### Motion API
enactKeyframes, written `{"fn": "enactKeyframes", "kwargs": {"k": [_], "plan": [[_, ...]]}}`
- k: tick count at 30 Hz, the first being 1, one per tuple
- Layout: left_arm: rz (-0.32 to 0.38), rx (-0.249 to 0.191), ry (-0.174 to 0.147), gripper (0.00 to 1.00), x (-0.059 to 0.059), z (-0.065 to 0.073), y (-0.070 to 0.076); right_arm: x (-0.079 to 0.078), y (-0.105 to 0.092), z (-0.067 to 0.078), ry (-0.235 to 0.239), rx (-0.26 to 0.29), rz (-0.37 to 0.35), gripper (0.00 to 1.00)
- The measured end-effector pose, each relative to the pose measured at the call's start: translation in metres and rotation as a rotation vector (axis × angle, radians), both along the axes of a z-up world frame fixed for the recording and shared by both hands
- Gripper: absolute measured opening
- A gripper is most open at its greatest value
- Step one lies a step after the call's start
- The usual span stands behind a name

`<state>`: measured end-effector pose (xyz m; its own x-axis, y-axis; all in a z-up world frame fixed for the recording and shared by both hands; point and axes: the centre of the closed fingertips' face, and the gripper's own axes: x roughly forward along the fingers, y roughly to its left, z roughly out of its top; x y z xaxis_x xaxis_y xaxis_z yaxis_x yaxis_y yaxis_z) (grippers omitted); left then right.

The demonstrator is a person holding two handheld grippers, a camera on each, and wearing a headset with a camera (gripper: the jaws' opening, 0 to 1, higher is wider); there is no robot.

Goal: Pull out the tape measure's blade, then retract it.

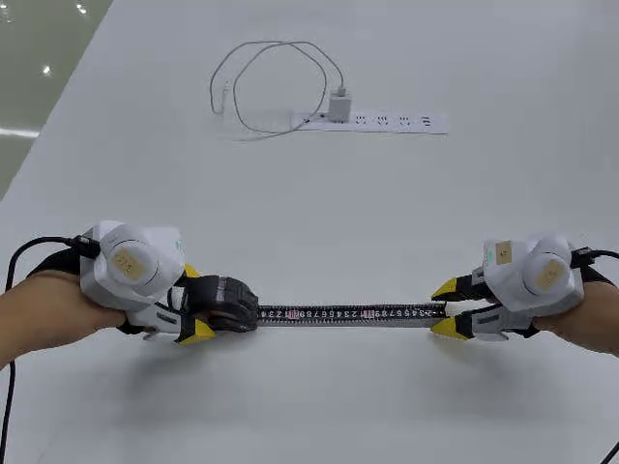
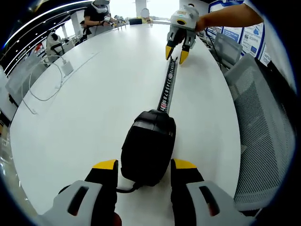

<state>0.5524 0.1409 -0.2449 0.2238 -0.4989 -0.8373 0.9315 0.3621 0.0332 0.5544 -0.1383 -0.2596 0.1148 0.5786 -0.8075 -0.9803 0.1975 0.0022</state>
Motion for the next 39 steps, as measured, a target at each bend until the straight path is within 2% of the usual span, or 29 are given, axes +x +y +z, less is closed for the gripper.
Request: {"fn": "enactKeyframes", "kwargs": {"k": [5, 9, 12, 15, 16, 18, 20, 28, 34, 39], "plan": [[0.015, -0.009, -0.003, 0.42, 0.0, 0.002, 0.002, -0.001, 0.002, 0.001, -0.003, 0.011, -0.011, 0.22], [0.041, -0.028, -0.011, 0.44, 0.001, 0.007, 0.004, 0.001, 0.001, 0.009, -0.022, 0.031, -0.038, 0.23], [0.069, -0.051, -0.011, 0.47, 0.0, 0.01, 0.006, 0.001, 0.001, 0.014, -0.033, 0.054, -0.067, 0.23], [0.087, -0.075, -0.028, 0.48, 0.0, 0.015, 0.007, -0.002, 0.003, 0.017, -0.036, 0.066, -0.088, 0.25], [0.097, -0.103, -0.045, 0.49, 0.0, 0.019, 0.005, -0.003, 0.003, 0.018, -0.039, 0.071, -0.099, 0.25], [0.109, -0.125, -0.044, 0.5, -0.002, 0.022, 0.006, -0.004, 0.004, 0.019, -0.046, 0.074, -0.108, 0.27], [0.116, -0.12, -0.057, 0.5, -0.002, 0.023, 0.009, -0.005, 0.005, 0.02, -0.048, 0.081, -0.123, 0.29], [0.17, -0.153, -0.073, 0.53, -0.008, 0.028, 0.016, -0.013, 0.012, 0.026, -0.054, 0.118, -0.185, 0.36], [0.192, -0.165, -0.075, 0.53, -0.014, 0.027, 0.017, -0.015, 0.012, 0.022, -0.051, 0.12, -0.197, 0.36], [0.214, -0.187, -0.096, 0.54, -0.015, 0.032, 0.017, -0.017, 0.011, 0.026, -0.067, 0.13, -0.218, 0.39]]}}
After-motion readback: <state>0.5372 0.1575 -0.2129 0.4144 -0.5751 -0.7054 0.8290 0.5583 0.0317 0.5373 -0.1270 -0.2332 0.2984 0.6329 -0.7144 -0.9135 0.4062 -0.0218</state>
